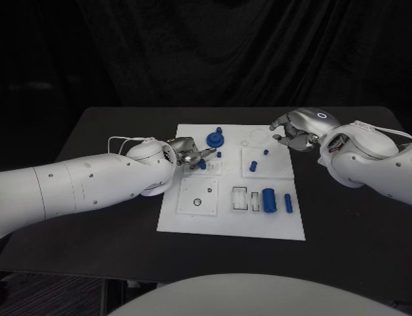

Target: Assemble the parts on the task board

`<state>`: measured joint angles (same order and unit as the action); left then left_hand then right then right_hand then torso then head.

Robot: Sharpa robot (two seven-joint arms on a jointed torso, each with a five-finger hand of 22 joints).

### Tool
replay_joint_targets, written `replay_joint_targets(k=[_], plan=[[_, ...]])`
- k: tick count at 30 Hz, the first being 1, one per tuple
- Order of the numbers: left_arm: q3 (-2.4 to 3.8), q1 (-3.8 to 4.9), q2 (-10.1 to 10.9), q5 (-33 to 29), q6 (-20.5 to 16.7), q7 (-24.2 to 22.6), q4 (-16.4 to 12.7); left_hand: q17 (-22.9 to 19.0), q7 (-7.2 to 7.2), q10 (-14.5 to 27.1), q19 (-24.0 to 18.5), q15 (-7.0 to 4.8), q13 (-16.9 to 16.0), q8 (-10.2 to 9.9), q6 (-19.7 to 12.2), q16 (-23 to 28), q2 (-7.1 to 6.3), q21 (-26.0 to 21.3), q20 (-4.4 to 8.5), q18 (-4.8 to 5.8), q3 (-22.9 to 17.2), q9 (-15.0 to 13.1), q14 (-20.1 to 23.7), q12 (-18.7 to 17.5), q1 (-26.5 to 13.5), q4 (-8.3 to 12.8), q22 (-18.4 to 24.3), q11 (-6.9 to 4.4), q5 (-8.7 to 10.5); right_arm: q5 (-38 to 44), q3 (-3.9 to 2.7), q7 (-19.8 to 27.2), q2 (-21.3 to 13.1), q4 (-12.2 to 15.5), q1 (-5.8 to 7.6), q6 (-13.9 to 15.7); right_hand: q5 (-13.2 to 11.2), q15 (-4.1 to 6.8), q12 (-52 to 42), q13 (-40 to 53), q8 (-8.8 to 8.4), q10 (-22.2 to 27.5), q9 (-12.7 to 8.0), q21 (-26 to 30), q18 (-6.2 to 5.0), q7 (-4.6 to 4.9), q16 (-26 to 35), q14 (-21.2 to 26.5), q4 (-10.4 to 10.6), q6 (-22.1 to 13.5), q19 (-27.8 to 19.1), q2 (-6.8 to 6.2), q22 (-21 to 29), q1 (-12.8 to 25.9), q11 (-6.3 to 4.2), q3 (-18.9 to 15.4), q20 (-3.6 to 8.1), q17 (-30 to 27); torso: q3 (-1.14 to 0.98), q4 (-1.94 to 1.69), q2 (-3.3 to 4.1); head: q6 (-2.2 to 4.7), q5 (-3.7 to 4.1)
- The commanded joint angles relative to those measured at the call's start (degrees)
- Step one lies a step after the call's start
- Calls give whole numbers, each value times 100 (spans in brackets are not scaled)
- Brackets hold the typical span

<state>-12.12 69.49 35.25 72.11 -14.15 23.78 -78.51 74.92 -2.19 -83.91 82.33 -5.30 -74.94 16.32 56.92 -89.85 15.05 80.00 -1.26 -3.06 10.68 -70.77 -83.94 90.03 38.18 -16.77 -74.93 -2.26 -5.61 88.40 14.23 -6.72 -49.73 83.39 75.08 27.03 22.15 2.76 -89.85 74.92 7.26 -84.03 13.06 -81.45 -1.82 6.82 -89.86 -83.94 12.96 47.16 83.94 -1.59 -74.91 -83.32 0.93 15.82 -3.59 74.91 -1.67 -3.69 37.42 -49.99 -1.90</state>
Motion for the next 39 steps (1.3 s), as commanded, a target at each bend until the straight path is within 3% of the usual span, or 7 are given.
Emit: replay_joint_targets(k=[1, 10, 20, 24, 27, 31, 39], plan=[[-3, -19, -11, -346, 18, -211, 6, 1508, 5, -609, -16, 46, -1506, 34, -64, -15, 92, -25, -39, -25, 59, -50, -606, -3, 145, 1, -488, 38, -196, 19, -3, -98, -5, 5, -15, -40, 13, -52, -15, 1508, -35, -597, -6, 36, -56, 27, -14, -606, -2, 23, 121, -20, -1187, -14, 55, 41, -43, 1509, 0, 0, 3, -1, -2], [-3, -19, 3, -530, 55, -295, 23, 1508, 31, -609, -18, 40, -1506, 142, -6, -15, 165, -37, -37, -26, 83, -207, -606, -3, 472, -5, -522, 24, -811, 19, -4, -97, -6, 1, -16, -44, 15, -53, -15, 1508, -33, -597, -9, 42, -57, 28, -14, -606, -5, 30, 118, -15, -1185, -14, 56, 51, -44, 1509, -1, 1, 3, -1, -7], [-3, -19, 30, -553, 36, -369, 18, 1508, 122, -609, 12, -23, -1506, 544, 83, -15, 107, -24, 19, -18, -53, -578, -606, -3, 769, 3, -587, -53, -1599, 19, -4, -96, -12, -1, -17, -51, 15, -53, -15, 1508, -33, -597, -9, 42, -57, 28, -14, -606, -5, 30, 118, -15, -1185, -14, 56, 51, -44, 1509, -1, -1, -2, -1, -20], [-3, -20, 45, -555, 81, -376, 14, 1508, 155, -609, 74, -50, -1506, 702, 117, -15, 24, 47, 43, 3, -2, -585, -606, -3, 892, 2, -661, -84, -1618, 19, -4, -96, -15, 2, -17, -52, 15, -53, -15, 1508, -33, -597, -9, 42, -57, 28, -14, -606, -5, 30, 118, -15, -1185, -14, 56, 51, -44, 1509, 1, -2, -3, -1, -19], [-3, -20, 58, -555, 105, -417, 13, 1508, 189, -609, 102, -76, -1506, 1169, 324, -15, -17, 74, 68, 11, 49, -652, -606, -3, 964, 1, -693, -114, -1627, 19, -4, -96, -18, 4, -17, -53, 15, -53, -15, 1508, -33, -597, -9, 42, -57, 28, -14, -606, -5, 30, 118, -15, -1185, -14, 56, 51, -44, 1509, 0, 0, 0, -1, -17], [-3, -20, 69, -555, 138, -484, 15, 1508, 223, -609, 122, -108, -1506, 1404, 323, -15, -59, 87, 102, 17, 65, -662, -606, -3, 1163, 4, -723, -146, -1943, 19, -4, -96, -21, 5, -17, -54, 15, -53, -15, 1508, -33, -597, -9, 42, -57, 28, -14, -606, -5, 30, 118, -15, -1185, -14, 56, 51, -44, 1509, 3, -1, 2, -1, -22], [-3, -20, 82, -556, 215, -540, 18, 1508, 246, -609, 138, -128, -1506, 1541, 277, -15, -100, 95, 124, 22, 42, -659, -606, -3, 1360, 8, -752, -168, -2291, 19, -4, -95, -19, 1, -17, -55, 15, -53, -15, 1508, -33, -597, -9, 42, -57, 28, -14, -606, -5, 30, 118, -15, -1185, -14, 56, 51, -44, 1509, 2, -4, 7, -1, -16]])
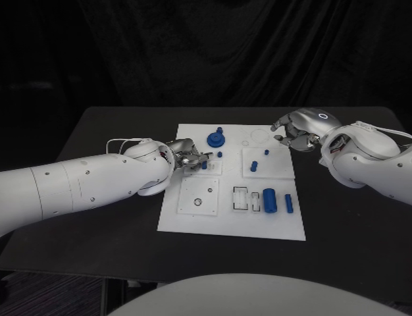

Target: Assemble the parts on the task board

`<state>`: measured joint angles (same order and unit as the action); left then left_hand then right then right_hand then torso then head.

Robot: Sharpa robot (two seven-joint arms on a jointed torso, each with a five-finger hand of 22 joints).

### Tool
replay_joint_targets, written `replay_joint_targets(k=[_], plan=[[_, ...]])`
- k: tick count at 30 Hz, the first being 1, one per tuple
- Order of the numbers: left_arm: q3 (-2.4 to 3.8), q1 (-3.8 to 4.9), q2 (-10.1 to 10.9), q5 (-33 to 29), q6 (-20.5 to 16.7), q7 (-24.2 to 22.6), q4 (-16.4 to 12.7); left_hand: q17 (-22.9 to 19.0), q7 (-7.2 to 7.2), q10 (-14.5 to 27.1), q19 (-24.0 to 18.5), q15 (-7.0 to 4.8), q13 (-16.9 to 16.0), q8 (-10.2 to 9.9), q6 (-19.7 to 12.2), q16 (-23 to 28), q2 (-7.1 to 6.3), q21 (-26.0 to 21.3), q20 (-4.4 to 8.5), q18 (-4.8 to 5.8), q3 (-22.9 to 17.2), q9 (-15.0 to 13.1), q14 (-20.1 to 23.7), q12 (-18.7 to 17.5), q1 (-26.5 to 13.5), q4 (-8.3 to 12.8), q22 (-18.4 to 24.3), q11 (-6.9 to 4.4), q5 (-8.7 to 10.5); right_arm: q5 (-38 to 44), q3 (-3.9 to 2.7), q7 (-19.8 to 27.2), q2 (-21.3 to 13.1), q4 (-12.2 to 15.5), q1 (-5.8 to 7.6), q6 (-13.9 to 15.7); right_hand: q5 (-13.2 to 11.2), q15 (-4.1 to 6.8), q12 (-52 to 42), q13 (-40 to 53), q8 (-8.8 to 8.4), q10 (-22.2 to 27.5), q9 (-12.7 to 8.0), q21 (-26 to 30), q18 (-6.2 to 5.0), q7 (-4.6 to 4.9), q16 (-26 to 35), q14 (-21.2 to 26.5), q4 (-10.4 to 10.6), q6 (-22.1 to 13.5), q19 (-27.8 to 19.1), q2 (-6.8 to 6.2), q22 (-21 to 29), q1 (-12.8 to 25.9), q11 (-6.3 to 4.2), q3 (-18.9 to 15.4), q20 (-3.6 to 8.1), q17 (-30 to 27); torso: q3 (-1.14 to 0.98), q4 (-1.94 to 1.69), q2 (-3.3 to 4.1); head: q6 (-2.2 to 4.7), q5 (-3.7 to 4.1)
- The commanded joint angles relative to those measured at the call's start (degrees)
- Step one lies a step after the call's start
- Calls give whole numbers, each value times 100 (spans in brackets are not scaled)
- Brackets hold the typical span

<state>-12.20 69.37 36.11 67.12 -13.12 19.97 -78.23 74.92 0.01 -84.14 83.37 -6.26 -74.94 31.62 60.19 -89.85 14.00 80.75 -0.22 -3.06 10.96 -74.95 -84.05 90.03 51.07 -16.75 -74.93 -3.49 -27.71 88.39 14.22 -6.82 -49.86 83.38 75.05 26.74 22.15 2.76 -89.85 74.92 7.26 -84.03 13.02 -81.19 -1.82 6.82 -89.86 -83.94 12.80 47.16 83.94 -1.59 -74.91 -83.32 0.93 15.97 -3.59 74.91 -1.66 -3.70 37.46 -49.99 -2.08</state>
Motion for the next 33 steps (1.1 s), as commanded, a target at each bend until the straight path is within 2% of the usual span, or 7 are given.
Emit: replay_joint_targets(k=[1, 7, 14, 17, 21, 26, 33], plan=[[4, -8, -4, -56, 120, -157, -9, 1508, 27, -586, 39, -34, -1506, 19, -55, -15, 1, 25, 22, 24, 6, -240, -595, -3, 93, 8, -759, -47, -111, 19, -3, -85, -6, 2, -15, -26, 15, -53, -15, 1508, -33, -597, -5, 16, -57, 28, -14, -606, 11, 30, 118, -16, -1185, -14, 56, 35, -44, 1509, 1, -3, 3, -1, 2], [4, -8, 20, -56, -18, -183, -50, 1508, 31, -586, 41, -37, -1506, 26, -78, -15, -18, 25, 26, 25, -12, -237, -595, -3, 154, 13, -764, -51, -179, 19, -3, -91, -13, 7, -15, -25, 15, -53, -15, 1508, -33, -597, -5, 16, -57, 28, -14, -606, 11, 30, 118, -16, -1185, -14, 56, 35, -44, 1509, -2, 0, -2, -1, -13], [5, -4, 266, 62, -530, -261, -400, 1508, 63, -586, 106, -66, -1506, 159, -55, -15, -272, 91, 51, 46, -17, -242, -595, -3, 523, 22, -836, -80, 31, 19, -3, -95, -67, 31, -15, -23, 15, -54, -15, 1508, -35, -597, -13, 22, -58, 29, -14, -606, 2, 32, 117, -17, -1184, -14, 57, 48, -45, 1509, 0, 4, -5, -1, -60], [5, 35, 439, 140, -655, -228, -587, 1508, 70, -586, 120, -76, -1506, -121, -232, -15, -382, 98, 63, 49, -54, -168, -595, -3, 777, 25, -852, -89, 37, 19, -3, -106, -95, 34, -15, -18, 15, -54, -15, 1508, -36, -597, -15, 23, -58, 29, -14, -606, 0, 32, 117, -18, -1183, -13, 57, 50, -45, 1509, 0, 3, -4, -1, -84], [6, 209, 602, 184, -548, -83, -717, 1508, 65, -586, 143, -81, -1506, -375, -376, -15, -492, 116, 70, 56, -126, -108, -595, -3, 1103, 34, -878, -91, 103, 19, -3, -103, -111, 29, -14, 17, 15, -55, -15, 1508, -36, -597, -16, 22, -58, 29, -14, -606, 0, 32, 118, -19, -1184, -12, 57, 51, -46, 1509, 2, 0, 1, -1, -107], [6, 553, 662, 184, 59, 89, -634, 1508, -9, -586, 203, -49, -1506, -503, -613, -15, -523, 184, 50, 81, -131, -124, -595, -3, 1282, 6, -946, -39, 559, 19, -3, -72, -120, 38, -13, 86, 15, -55, -15, 1508, -36, -597, -16, 5, -53, 28, -14, -606, -1, 32, 127, -20, -1190, -12, 57, 52, -46, 1509, 4, -7, -5, -1, -152], [7, 753, 433, -40, 886, 39, -62, 1508, -57, -586, 242, -7, -1506, -556, -754, -15, -476, 244, 7, 101, -248, -127, -595, -3, 1551, 27, -1011, 5, 996, 19, -3, -69, -106, 36, -12, 101, 15, -55, -15, 1508, -36, -597, -17, 4, -53, 26, -14, -606, -2, 34, 128, -21, -1190, -12, 57, 53, -46, 1509, -12, 16, -7, -1, -236]])
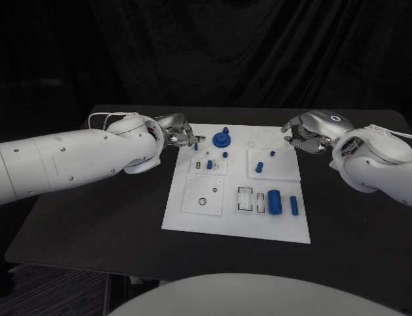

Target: Assemble the parts on the task board

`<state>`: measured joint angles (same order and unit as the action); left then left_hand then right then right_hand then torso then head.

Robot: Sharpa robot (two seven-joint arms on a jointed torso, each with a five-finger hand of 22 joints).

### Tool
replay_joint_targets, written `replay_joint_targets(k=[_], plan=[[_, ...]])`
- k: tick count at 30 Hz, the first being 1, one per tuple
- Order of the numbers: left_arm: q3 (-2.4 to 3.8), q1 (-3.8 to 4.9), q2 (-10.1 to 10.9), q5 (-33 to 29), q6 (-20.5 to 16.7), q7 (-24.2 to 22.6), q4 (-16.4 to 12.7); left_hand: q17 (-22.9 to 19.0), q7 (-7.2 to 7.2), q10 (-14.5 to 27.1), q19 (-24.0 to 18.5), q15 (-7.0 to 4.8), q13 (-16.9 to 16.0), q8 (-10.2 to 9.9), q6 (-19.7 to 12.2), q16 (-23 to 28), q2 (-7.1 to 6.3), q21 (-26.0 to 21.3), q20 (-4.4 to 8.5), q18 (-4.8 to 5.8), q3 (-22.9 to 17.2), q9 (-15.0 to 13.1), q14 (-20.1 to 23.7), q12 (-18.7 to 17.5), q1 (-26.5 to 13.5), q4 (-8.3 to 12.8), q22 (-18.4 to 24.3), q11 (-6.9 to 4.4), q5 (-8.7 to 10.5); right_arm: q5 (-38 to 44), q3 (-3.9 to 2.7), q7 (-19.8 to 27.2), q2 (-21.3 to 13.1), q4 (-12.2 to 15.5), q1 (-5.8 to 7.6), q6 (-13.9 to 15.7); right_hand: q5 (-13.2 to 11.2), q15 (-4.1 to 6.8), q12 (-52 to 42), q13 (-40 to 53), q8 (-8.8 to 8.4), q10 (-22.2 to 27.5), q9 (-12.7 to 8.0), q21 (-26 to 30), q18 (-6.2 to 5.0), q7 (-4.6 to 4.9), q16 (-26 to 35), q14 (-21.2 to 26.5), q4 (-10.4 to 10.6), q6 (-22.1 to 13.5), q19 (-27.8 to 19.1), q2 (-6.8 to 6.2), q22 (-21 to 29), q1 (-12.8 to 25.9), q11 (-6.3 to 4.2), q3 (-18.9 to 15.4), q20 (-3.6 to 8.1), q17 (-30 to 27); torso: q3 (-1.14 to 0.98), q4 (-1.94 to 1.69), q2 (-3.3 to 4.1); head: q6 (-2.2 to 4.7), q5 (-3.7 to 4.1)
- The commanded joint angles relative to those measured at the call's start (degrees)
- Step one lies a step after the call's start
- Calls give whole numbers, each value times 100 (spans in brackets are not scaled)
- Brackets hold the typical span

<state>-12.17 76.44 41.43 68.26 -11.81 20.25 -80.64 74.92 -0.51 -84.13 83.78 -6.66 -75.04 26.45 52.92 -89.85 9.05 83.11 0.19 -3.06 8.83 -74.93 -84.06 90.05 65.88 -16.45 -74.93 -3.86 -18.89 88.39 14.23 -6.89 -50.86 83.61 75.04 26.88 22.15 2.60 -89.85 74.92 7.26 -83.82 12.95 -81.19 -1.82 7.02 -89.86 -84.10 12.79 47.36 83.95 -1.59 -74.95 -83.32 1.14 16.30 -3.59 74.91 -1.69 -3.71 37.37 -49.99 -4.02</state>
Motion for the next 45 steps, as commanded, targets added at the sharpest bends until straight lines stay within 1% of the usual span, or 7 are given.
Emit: replay_joint_targets(k=[1, 4, 8, 11, 24, 37, 45], plan=[[4, 57, -134, -167, 841, 26, 256, 1508, -21, -587, 202, 42, -1496, -57, -42, -15, -15, 8, -40, 101, -5, -121, -594, -5, 43, -14, -1014, 54, 178, 19, -4, -61, -6, 15, -10, 89, 15, -38, -15, 1508, -36, -618, -9, 4, -53, 6, -14, -590, -1, 13, 128, -21, -1186, -12, 36, 20, -46, 1509, -9, 16, 8, -1, -51], [4, 77, -242, -195, 1095, 60, 492, 1508, -41, -587, 201, 60, -1496, -94, -48, -15, -37, 2, -57, 100, 53, -107, -594, -5, -12, -11, -1018, 74, 443, 19, -4, -58, -13, 23, -10, 88, 14, -38, -15, 1508, -35, -618, -10, 5, -53, 6, -14, -590, -1, 14, 128, -21, -1186, -11, 36, 20, -46, 1509, 3, 0, 14, -1, -31], [4, 90, -393, -213, 1341, 59, 809, 1508, -63, -587, 204, 80, -1496, -168, -26, -15, -112, 1, -78, 101, 210, -82, -594, -5, -161, -14, -1029, 95, 929, 19, -4, -61, -26, 29, -10, 83, 14, -38, -15, 1508, -29, -618, -10, 3, -53, 2, -14, -590, -3, 28, 129, -20, -1186, -9, 34, 25, -46, 1509, -11, 14, 12, -1, -46], [4, 93, -492, -218, 1408, 46, 1004, 1508, -69, -587, 204, 85, -1496, -198, -17, -15, -122, 0, -84, 100, 262, -74, -594, -5, -219, -18, -1032, 100, 1023, 19, -4, -60, -29, 30, -10, 81, 14, -38, -15, 1508, -29, -618, -10, 3, -53, 2, -14, -590, -3, 28, 129, -20, -1186, -9, 34, 25, -46, 1509, 1, -2, 19, -1, -30], [3, 92, -837, -224, 1363, -153, 1538, 1508, -111, -587, 156, 113, -1496, -387, -92, -15, -85, -81, -110, 81, 343, -12, -594, -5, -283, -13, -994, 135, 861, 19, -4, -69, -17, 41, -11, 53, 14, -37, -15, 1508, -25, -618, -11, 8, -54, 1, -14, -590, -4, 38, 127, -21, -1185, -6, 33, 29, -46, 1509, 37, 25, 61, -1, -31], [3, 72, -1059, -224, 1194, -337, 1820, 1508, -226, -587, 76, 207, -1496, -912, -191, -15, 53, -209, -195, 52, 479, 279, -594, -5, -413, -19, -949, 241, 760, 19, -4, -81, 2, 35, -11, 9, 13, -37, -15, 1508, -24, -618, -11, 9, -54, 1, -14, -590, -5, 40, 127, -21, -1185, -6, 33, 30, -46, 1509, 29, 20, 47, -1, -3], [3, 52, -1160, -224, 1152, -340, 1969, 1508, -249, -587, 70, 232, -1496, -1112, -126, -15, 82, -229, -226, 48, 494, 452, -594, -5, -321, -4, -956, 265, 500, 19, -4, -95, -3, 43, -11, -18, 13, -36, -15, 1508, -24, -618, -15, 17, -56, 3, -14, -590, -7, 43, 124, -21, -1182, -3, 33, 36, -46, 1509, 27, 19, 48, -1, -10]])
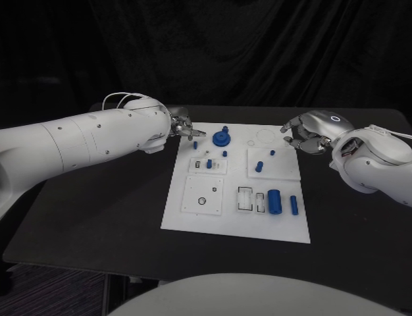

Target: Assemble the parts on the task board

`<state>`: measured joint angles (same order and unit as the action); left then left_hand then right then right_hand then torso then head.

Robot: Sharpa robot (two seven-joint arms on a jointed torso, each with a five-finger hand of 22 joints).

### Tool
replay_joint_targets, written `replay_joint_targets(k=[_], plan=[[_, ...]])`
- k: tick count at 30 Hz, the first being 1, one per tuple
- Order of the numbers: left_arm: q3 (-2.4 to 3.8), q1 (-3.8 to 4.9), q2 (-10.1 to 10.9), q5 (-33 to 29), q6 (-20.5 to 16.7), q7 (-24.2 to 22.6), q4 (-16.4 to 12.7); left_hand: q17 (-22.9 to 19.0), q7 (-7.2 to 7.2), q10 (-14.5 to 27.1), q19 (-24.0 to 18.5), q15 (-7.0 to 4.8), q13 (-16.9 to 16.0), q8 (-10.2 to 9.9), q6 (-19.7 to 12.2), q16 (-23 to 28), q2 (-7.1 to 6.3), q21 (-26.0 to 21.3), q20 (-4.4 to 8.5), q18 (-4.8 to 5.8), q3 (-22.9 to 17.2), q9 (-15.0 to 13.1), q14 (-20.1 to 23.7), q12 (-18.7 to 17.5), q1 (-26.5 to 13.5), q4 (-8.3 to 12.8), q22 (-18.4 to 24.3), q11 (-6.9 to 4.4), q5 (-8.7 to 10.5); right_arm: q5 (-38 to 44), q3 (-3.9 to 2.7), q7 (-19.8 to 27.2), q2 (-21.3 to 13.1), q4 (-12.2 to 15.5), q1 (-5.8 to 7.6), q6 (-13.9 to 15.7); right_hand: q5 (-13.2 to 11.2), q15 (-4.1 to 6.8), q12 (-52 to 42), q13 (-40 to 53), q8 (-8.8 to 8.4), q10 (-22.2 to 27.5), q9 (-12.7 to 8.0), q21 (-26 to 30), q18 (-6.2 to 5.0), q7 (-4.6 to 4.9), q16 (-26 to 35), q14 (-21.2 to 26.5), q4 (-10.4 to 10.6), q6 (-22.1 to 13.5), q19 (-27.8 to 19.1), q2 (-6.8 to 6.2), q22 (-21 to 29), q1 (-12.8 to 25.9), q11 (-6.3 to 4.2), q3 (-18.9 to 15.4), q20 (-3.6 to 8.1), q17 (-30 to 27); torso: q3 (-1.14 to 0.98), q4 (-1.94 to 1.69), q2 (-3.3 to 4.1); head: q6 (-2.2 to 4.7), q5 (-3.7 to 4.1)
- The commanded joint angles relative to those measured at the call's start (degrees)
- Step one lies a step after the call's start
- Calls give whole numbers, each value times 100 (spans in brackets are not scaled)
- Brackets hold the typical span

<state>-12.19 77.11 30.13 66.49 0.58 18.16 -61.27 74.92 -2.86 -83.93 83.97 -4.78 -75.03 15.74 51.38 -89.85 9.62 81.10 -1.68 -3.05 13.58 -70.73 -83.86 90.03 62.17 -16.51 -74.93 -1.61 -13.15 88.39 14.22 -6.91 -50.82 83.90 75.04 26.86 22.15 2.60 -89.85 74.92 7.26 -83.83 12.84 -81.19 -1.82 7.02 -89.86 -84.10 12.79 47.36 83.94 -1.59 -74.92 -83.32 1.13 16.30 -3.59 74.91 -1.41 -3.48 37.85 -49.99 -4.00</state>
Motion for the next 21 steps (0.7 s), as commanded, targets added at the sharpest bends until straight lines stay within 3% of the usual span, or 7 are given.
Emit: replay_joint_targets(k=[1, 12, 21], plan=[[5, -17, -38, -46, -87, -126, 45, 1508, -15, -607, 51, 46, -1497, -68, 47, -15, 24, -31, -42, 47, 19, 55, -614, -3, 75, 3, -959, 41, -138, 19, -4, -95, -8, 15, -11, -19, 13, -36, -15, 1508, -24, -617, -4, 17, -57, 3, -14, -590, -6, 43, 124, -21, -1185, -3, 33, 37, -46, 1509, 0, -6, 1, -1, -8], [5, -68, -104, -46, -40, -62, 199, 1508, -7, -607, 50, 44, -1497, -122, 115, -15, 22, -40, -44, 46, -2, 101, -614, -3, 190, 20, -965, 37, -323, 19, -4, -105, 5, 24, -11, -40, 13, -36, -15, 1508, -24, -617, -4, 17, -57, 3, -14, -590, -6, 43, 124, -21, -1185, -3, 33, 37, -46, 1509, -4, -4, -1, -1, -9], [5, -133, -146, -46, 5, -52, 294, 1508, -6, -607, 48, 43, -1497, -130, 124, -15, 9, -46, -43, 44, -4, 106, -614, -3, 221, 28, -964, 35, -322, 19, -4, -91, 3, 30, -11, -14, 13, -36, -15, 1508, -24, -617, -4, 17, -57, 3, -14, -590, -6, 43, 124, -21, -1185, -3, 33, 37, -46, 1509, -6, -3, -1, -1, -22]])
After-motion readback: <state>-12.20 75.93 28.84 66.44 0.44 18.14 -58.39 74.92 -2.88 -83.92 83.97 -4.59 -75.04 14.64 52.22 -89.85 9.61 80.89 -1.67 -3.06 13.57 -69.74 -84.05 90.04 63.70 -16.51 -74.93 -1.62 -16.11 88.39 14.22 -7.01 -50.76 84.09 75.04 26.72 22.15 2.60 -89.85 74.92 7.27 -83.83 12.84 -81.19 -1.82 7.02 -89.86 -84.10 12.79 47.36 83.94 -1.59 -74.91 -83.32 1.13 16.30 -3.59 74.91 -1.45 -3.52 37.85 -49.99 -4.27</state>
